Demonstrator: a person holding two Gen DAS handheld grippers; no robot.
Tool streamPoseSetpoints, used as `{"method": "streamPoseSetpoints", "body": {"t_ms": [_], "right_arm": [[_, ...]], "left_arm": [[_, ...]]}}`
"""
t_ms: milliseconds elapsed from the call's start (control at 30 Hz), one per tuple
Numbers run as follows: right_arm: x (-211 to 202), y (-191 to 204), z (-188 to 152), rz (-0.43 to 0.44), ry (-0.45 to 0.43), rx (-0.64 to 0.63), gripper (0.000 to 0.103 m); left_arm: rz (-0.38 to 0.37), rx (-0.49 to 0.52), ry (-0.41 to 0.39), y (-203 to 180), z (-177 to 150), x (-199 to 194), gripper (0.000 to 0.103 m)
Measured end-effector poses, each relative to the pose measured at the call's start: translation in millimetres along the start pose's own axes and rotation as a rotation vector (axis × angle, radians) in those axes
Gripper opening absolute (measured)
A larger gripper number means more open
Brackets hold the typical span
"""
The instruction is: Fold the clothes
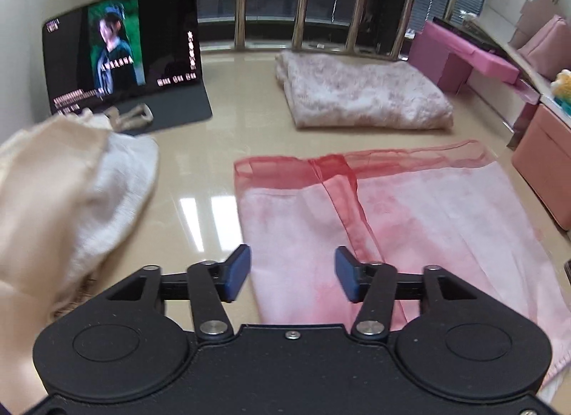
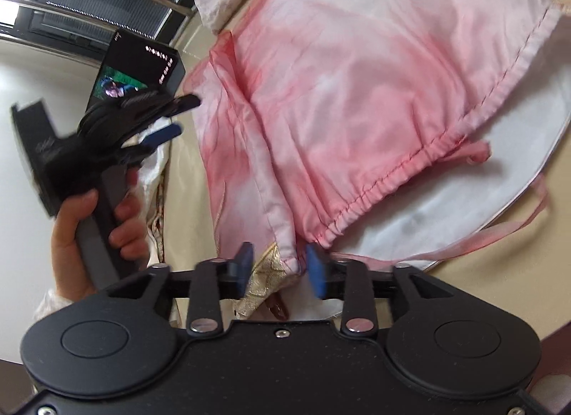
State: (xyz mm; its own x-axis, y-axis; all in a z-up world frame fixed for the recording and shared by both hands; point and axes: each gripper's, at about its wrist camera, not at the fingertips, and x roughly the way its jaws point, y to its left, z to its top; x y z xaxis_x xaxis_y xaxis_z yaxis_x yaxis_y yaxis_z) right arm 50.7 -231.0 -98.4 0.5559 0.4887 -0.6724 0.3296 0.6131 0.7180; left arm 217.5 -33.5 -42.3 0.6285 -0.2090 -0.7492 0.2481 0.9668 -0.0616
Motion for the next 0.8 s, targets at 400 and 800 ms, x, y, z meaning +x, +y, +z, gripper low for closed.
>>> {"method": "streamPoseSetpoints", "body": {"t_ms": [400, 800], "right_arm": [[-111.2, -0.9, 41.1, 0.093, -0.262, -0.147, 0.058], [-120.3, -125.0, 86.3, -0.128, -0.279, -0.079, 0.061]], "left_arm": [[-0.014, 0.087, 0.071, -23.1, -26.7, -21.2, 0.049], [-0.154, 0.052, 0.007, -67.6, 27.3, -84.8, 0.094]]}}
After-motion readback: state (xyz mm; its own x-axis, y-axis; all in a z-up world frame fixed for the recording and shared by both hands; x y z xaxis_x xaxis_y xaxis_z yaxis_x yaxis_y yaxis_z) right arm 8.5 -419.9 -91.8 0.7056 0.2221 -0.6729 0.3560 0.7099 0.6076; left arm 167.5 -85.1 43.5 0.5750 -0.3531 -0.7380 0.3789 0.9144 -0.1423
